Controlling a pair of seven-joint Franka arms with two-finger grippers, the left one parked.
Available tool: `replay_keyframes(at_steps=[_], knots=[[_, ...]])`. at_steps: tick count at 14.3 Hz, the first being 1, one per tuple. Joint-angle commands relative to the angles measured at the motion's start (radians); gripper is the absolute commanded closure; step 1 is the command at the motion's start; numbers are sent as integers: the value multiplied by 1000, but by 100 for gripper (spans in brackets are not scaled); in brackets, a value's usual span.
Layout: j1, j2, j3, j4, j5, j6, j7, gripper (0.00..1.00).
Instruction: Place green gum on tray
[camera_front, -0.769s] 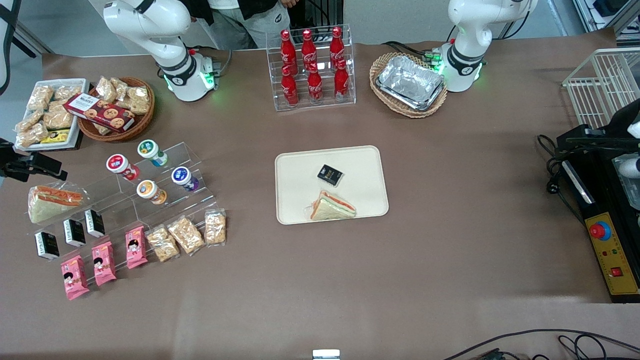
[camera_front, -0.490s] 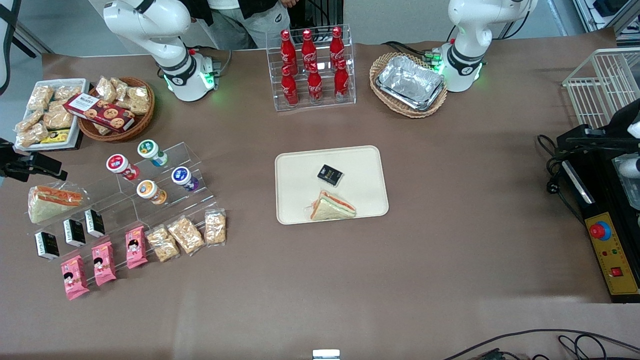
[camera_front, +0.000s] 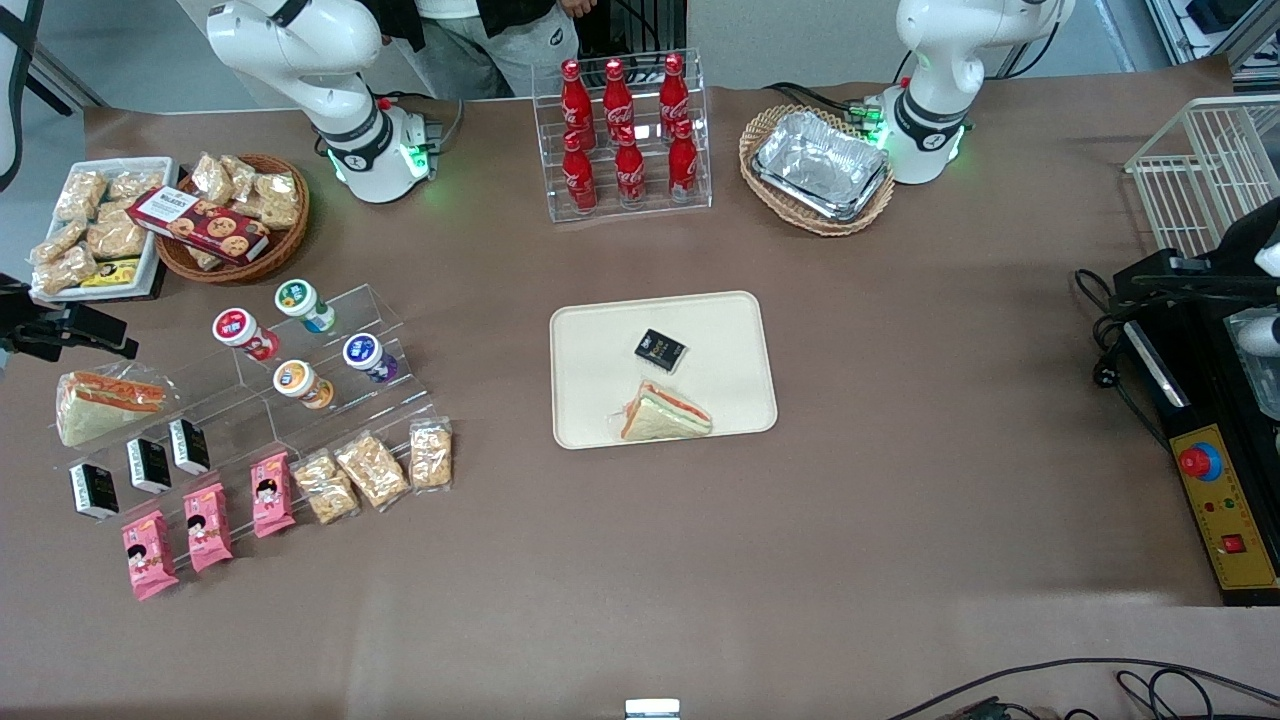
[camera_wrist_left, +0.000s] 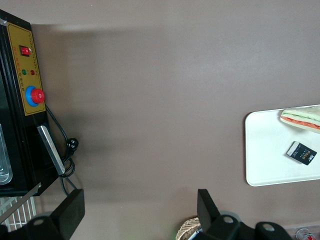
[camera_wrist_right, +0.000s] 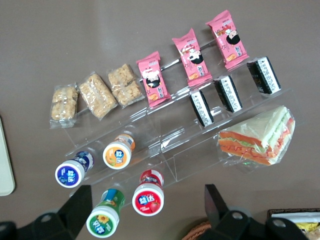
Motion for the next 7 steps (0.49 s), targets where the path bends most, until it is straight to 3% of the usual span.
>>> replay_keyframes(at_steps=[1,7], knots=[[2,-10,0,11,12,-32,-3,0],[3,-32,13,5,14,-63,-1,0]])
